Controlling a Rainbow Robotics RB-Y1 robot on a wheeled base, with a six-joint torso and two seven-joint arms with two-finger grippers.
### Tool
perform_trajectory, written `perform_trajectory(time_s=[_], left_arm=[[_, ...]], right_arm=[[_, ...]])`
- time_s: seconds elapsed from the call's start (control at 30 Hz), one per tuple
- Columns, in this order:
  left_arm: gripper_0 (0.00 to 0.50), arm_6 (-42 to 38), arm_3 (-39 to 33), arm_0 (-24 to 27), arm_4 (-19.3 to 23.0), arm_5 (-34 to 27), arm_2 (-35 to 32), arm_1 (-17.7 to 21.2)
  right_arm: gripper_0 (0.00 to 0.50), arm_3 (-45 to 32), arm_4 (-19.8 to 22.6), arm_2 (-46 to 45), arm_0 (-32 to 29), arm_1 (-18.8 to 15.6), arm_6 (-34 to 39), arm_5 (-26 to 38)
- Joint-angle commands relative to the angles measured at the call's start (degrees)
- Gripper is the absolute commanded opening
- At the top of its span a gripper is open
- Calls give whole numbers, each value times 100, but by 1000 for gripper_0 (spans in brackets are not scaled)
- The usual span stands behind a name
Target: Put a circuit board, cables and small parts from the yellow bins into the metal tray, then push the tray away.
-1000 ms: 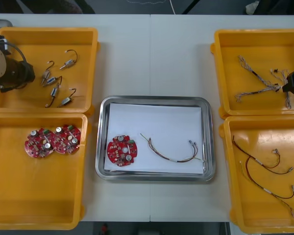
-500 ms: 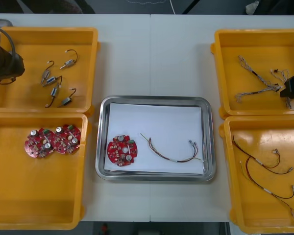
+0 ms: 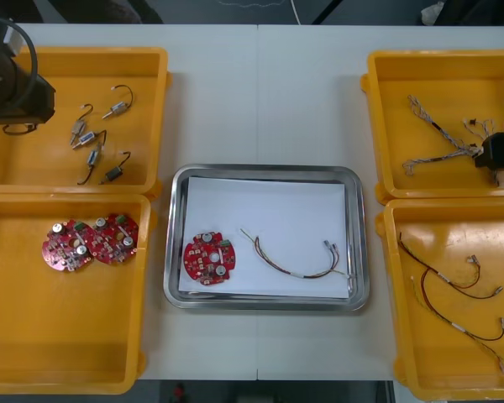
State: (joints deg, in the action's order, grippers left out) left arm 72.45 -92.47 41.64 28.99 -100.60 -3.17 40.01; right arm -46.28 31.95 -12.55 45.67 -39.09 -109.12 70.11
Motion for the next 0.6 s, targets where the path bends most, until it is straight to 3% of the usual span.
perform_trajectory(time_s=[0.03, 0.13, 0.17, 0.23, 0.27, 0.6], left_arm=[[5, -179, -650, 2, 160, -347, 264, -178], [6, -284, -1028, 2, 380, -558, 431, -257], [3, -302, -1098, 2, 424, -601, 466, -266], [6, -398, -1353, 28, 591, -760, 624, -310], [5, -434, -1406, 28, 626, -795, 651, -318], [4, -1611, -2091, 274, 1311, -940, 1459, -529]], right_arm=[[500, 14, 22, 244, 179, 68, -13, -58], [500, 14, -5, 235, 171, 68, -4, 47], [444, 22, -13, 235, 171, 68, 5, 65], [26, 14, -5, 235, 135, 68, -4, 117], [0, 14, -5, 244, 127, 68, -4, 117], [0, 14, 39, 16, 83, 68, -83, 161]])
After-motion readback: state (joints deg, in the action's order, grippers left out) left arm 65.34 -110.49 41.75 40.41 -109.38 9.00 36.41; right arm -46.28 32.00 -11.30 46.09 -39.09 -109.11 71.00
